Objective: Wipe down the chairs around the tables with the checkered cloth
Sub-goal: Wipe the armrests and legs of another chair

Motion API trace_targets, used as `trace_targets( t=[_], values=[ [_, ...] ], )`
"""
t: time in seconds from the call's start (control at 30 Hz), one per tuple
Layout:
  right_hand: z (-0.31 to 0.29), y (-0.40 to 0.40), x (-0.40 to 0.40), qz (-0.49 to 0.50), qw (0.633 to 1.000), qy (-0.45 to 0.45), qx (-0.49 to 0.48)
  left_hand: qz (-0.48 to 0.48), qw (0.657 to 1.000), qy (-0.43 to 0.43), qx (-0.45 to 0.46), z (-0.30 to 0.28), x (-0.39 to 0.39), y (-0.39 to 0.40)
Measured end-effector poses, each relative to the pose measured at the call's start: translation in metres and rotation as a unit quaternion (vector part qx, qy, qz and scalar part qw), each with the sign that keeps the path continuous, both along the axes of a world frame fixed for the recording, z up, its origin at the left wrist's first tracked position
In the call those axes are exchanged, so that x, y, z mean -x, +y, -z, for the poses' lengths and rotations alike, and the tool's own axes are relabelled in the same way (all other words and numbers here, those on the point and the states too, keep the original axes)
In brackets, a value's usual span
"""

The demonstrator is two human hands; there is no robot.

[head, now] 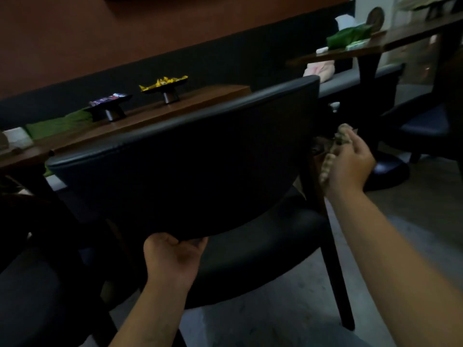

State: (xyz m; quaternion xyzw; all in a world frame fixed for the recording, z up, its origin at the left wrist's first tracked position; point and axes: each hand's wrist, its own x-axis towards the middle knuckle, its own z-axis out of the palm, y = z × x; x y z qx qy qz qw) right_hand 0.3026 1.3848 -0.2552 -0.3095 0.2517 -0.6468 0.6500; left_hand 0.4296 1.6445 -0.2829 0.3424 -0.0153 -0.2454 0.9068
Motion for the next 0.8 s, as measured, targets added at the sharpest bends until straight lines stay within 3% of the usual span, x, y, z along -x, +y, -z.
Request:
trace_targets(
  t=[0.13,0.37,0.57,0.7,0.8],
  values=[
    [-0.005,-0.031,-0.039,-0.163,0.986,0.006,-0.017,0.019,1.0,-0.013,0.001,0.005,-0.004,0.003],
    [0.005,0.008,-0.052,-0.072,0.989,0.05,-0.117,0.043,0.999,-0.025,0.012,0.008,-0.009,0.005],
    [0.013,0.125,-0.062,0.048,0.991,0.017,-0.124,0.047,0.998,-0.041,0.007,0.008,-0.005,0.005],
    [0.012,0.206,-0.08,0.052,0.995,0.026,-0.086,0.077,0.995,-0.064,0.011,0.006,0.0,0.008],
    [0.015,0.22,-0.076,-0.01,0.994,-0.016,-0.11,0.096,0.993,-0.063,0.007,0.005,-0.001,0.011]
  ],
)
